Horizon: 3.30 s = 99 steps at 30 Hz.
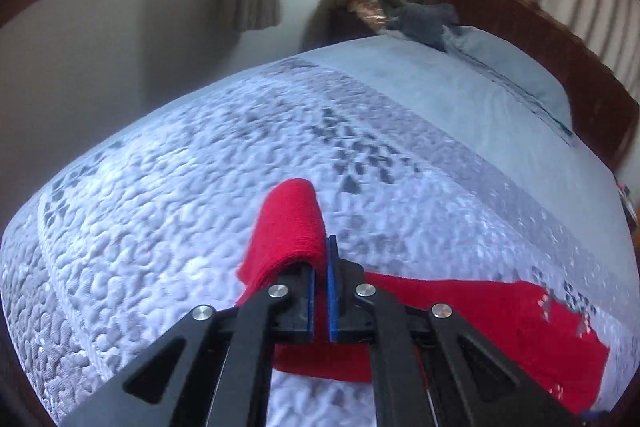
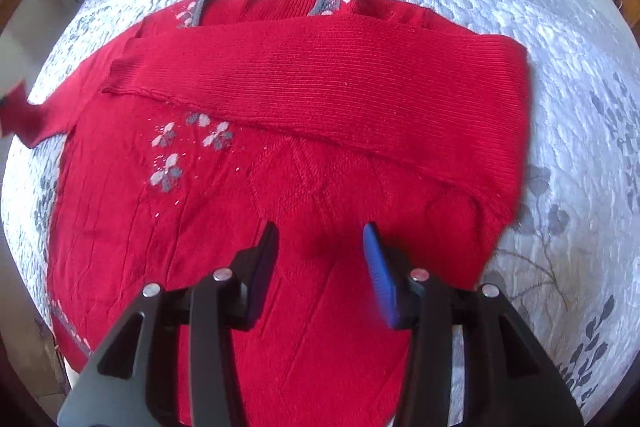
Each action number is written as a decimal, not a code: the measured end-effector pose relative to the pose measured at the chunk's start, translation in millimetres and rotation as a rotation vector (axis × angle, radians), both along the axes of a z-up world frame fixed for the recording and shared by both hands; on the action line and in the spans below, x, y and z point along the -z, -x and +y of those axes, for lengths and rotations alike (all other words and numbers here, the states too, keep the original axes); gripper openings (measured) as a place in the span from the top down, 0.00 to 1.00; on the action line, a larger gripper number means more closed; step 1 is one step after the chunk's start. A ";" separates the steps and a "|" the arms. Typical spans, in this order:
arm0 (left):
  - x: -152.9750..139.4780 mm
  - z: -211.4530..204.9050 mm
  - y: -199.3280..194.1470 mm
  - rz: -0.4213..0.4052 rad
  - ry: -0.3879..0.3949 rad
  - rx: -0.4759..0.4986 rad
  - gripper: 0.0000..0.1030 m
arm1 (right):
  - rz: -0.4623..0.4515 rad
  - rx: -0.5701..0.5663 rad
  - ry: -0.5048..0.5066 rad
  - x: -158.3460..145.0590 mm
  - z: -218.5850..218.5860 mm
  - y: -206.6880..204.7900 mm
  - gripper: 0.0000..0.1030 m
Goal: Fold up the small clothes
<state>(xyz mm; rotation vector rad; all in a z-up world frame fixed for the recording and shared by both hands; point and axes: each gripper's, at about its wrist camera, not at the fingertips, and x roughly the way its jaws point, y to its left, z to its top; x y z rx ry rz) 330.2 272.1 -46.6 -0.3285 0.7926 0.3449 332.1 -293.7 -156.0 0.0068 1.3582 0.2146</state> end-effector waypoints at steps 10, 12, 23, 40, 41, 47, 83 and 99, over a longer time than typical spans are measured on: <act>16.4 -211.6 -33.6 0.023 -0.017 0.425 0.96 | -0.038 0.010 -0.034 -18.7 -22.9 25.2 0.55; 27.7 -242.6 -32.3 0.036 0.003 0.487 0.96 | -0.041 0.016 -0.034 -18.7 -27.5 27.9 0.55; 59.9 -318.0 2.7 0.140 0.155 0.817 0.47 | -0.021 0.022 -0.051 -6.9 -37.3 36.2 0.53; 110.3 -271.3 -30.5 0.398 0.428 0.496 0.55 | -0.014 0.015 -0.072 -3.2 -35.0 35.6 0.51; 112.1 -272.6 -30.7 0.404 0.429 0.486 0.60 | -0.015 0.016 -0.074 -3.0 -35.6 35.8 0.51; 117.4 -278.0 -33.3 0.414 0.462 0.450 1.00 | -0.020 0.018 -0.082 -2.9 -38.1 38.1 0.51; 80.7 -364.2 -23.8 0.380 0.456 0.731 0.96 | -0.041 0.076 -0.117 -11.1 -63.6 46.5 0.49; 86.2 -230.6 -33.4 0.405 -0.051 0.367 0.72 | 0.040 -0.034 -0.172 -18.7 9.3 -11.9 0.44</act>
